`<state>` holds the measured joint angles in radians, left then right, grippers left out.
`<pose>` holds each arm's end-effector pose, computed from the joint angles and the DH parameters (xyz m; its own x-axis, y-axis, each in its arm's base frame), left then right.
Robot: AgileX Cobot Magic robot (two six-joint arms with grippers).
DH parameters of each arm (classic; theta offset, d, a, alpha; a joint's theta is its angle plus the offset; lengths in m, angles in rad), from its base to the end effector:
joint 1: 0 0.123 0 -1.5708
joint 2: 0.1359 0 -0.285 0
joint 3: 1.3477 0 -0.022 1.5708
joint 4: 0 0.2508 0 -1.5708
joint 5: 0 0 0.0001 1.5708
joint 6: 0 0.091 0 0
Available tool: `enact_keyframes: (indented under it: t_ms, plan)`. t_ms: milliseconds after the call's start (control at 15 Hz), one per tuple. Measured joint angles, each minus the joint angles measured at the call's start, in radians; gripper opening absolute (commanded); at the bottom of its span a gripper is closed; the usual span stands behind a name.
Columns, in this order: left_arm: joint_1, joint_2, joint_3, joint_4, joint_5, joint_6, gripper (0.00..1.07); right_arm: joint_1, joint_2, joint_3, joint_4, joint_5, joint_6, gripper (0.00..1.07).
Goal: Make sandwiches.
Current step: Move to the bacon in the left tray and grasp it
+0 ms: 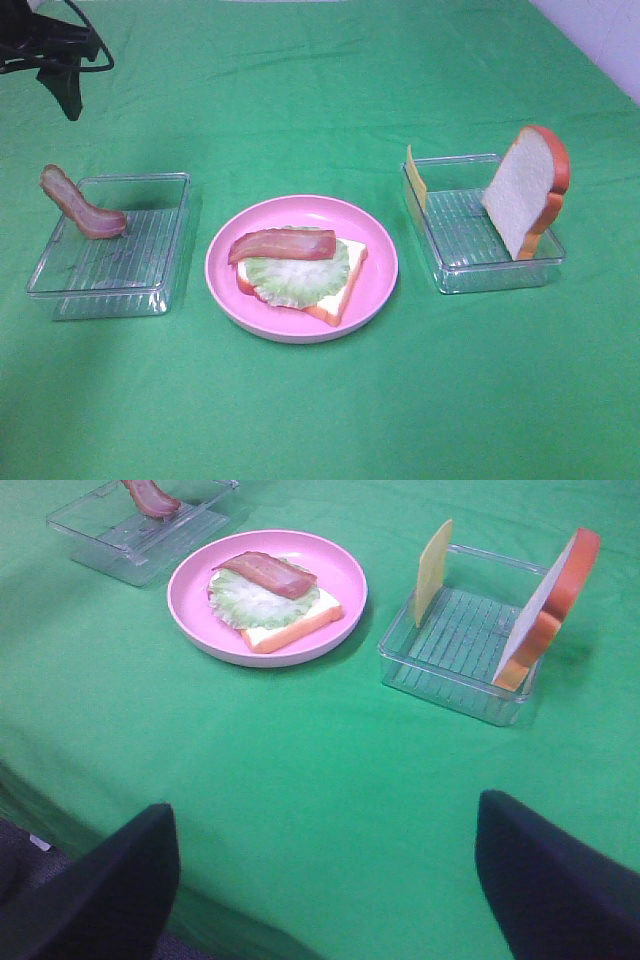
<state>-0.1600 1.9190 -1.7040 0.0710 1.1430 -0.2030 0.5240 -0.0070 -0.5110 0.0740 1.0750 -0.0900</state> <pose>0.4067 -0.0597 0.2783 -0.9529 -0.0207 -0.3026 -0.0248 0.9996 0.0095 -0.0098 0.0012 0.2793 -0.3604 -0.2714 -0.8924 -0.5701 0.8213 -0.0195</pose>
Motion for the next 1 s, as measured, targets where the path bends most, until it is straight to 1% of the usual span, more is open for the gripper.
enact_keyframes:
  t_ms: [133, 200, 467, 600, 800, 933, 1000]
  plan:
    - [0.03, 0.034, 0.0, 0.0, 0.005, 0.0, 0.76, 0.0, 0.0, 0.0, 0.0, 0.0, 0.0, 0.77]
    - [0.03, 0.034, 0.0, 0.0, 0.005, 0.0, 0.76, 0.0, 0.0, 0.0, 0.0, 0.0, 0.0, 0.77]
    - [0.037, 0.133, 0.0, 0.0, 0.001, 0.0, 0.76, 0.0, 0.0, 0.0, 0.0, 0.0, 0.0, 0.77]
    - [0.037, 0.186, 0.0, 0.0, -0.027, 0.0, 0.74, 0.0, 0.0, 0.0, 0.0, 0.0, 0.0, 0.77]
    - [0.037, 0.222, 0.0, 0.0, -0.063, 0.0, 0.74, 0.0, 0.0, 0.0, 0.0, 0.0, 0.0, 0.77]
    - [0.037, 0.242, 0.0, 0.0, -0.105, 0.0, 0.67, 0.0, 0.0, 0.0, 0.0, 0.0, 0.0, 0.77]
    - [0.037, 0.242, 0.0, 0.0, -0.105, 0.0, 0.67, 0.0, 0.0, 0.0, 0.0, 0.0, 0.0, 0.77]
